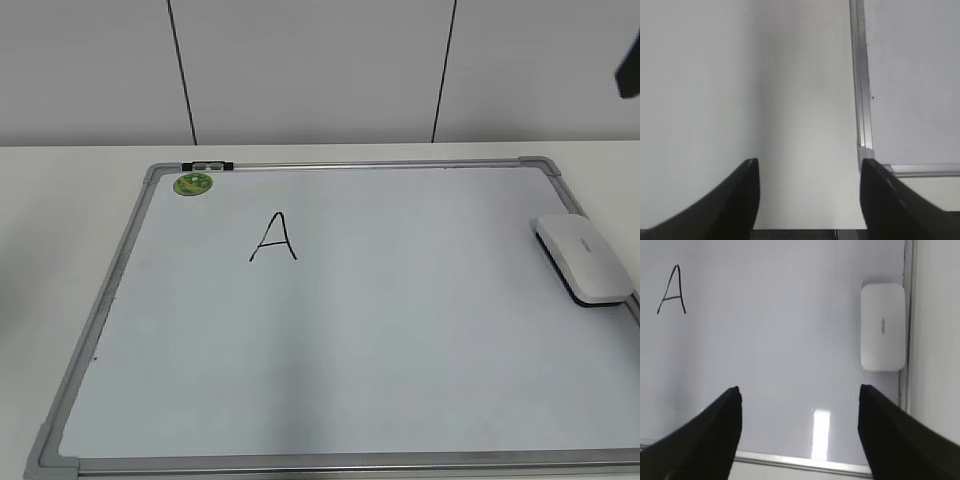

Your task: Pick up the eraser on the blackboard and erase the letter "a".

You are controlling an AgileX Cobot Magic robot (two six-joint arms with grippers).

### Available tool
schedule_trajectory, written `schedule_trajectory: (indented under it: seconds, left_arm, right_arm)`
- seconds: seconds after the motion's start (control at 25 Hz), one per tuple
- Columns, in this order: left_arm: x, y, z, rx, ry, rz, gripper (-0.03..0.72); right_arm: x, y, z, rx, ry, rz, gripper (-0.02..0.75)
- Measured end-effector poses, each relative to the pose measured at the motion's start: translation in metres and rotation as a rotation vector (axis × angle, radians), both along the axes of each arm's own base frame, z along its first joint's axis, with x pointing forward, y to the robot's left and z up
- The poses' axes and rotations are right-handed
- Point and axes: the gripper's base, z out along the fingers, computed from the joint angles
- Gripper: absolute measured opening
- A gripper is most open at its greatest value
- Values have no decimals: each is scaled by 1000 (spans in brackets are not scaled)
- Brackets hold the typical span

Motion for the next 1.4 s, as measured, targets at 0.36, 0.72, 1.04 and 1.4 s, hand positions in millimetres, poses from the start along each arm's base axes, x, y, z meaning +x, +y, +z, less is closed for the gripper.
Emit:
schedule_trajectory:
  seconds: [0.36,0.72,1.04,1.4]
  left_arm:
    - [-114,28,-13,-35,-181,19,461]
    - [-189,42,-65,-109,-326,5,461]
    - [-224,48,-72,-154,-539,-47,461]
    - [-218,44,-72,-163,-600,-106,461]
  right_arm:
    - [-150,-13,-20,-3,-59,-4,534]
    - [-261,-22,-78,11,-227,-9,533]
    - [-290,-29,-118,-32,-347,-31,534]
    - [-285,-30,-123,-83,-401,8,533]
